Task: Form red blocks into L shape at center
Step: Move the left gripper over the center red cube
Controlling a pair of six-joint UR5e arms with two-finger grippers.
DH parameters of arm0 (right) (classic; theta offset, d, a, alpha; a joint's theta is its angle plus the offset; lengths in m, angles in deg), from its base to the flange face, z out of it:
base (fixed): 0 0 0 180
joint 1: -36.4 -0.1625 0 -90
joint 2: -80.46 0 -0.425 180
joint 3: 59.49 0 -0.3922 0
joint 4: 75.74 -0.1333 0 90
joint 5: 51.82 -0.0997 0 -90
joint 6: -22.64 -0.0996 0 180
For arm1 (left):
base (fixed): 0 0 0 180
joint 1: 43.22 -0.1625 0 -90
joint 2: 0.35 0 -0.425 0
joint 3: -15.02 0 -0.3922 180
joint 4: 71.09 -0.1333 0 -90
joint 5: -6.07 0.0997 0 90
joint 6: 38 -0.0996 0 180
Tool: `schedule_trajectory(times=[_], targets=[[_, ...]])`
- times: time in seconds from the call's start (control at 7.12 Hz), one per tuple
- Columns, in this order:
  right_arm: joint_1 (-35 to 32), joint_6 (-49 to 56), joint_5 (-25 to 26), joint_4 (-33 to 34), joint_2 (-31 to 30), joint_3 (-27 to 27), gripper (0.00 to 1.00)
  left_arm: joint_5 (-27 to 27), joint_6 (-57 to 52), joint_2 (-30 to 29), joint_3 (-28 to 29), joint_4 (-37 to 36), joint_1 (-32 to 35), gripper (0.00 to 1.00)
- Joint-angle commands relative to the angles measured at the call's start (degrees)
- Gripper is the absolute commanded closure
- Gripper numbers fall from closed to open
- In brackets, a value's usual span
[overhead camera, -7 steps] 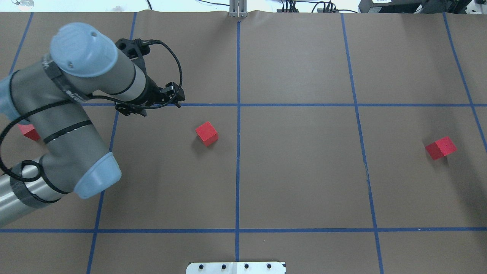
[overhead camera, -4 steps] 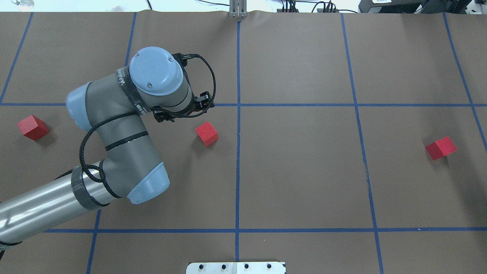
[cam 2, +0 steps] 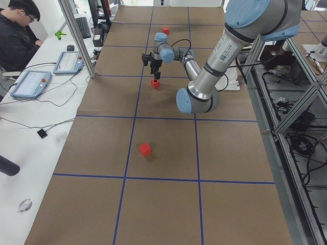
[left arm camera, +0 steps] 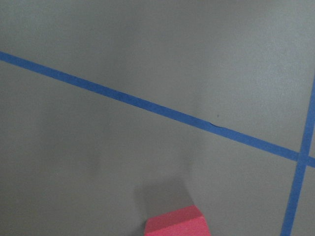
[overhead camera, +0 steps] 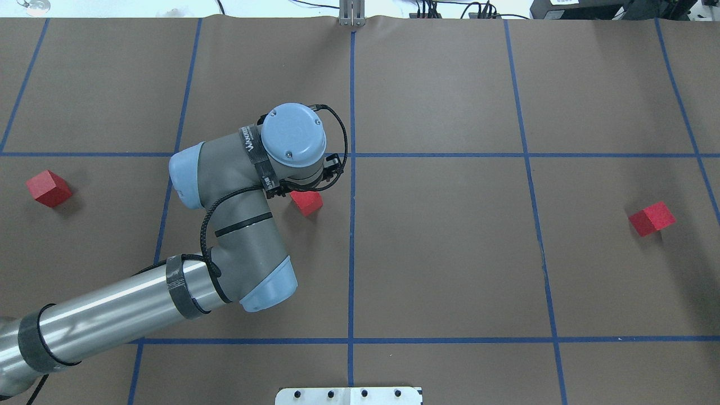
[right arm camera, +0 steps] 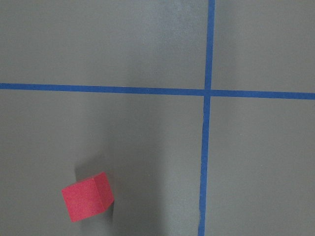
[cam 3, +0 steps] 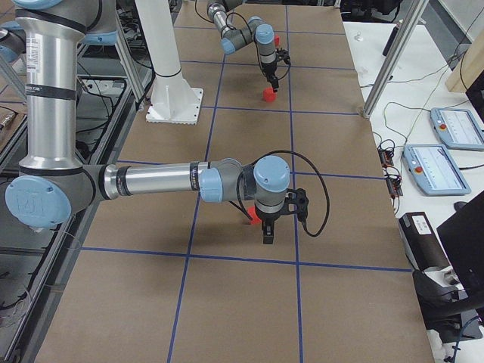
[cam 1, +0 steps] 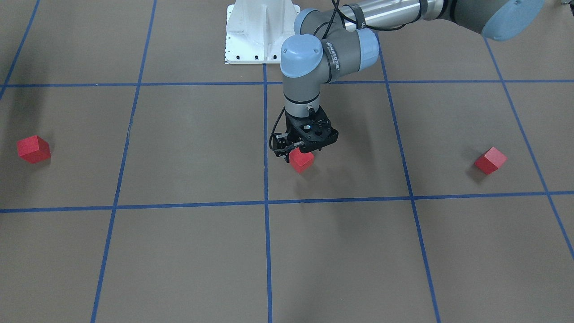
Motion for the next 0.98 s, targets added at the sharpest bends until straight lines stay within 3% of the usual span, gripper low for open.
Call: schedule_trajectory(times=[0.0, 0.84], targets=[[0.06, 0.03, 0.00, 0.00, -0.03, 0.01, 0.01, 0.53, 0.44, -0.91, 2.16, 0.08, -0.48, 0.00], [-0.03, 0.21, 0.00, 0.00, -0.03, 0.01, 0.01, 0.53, 0.35, -0.47, 3.83, 0.17, -0.83, 0.01]])
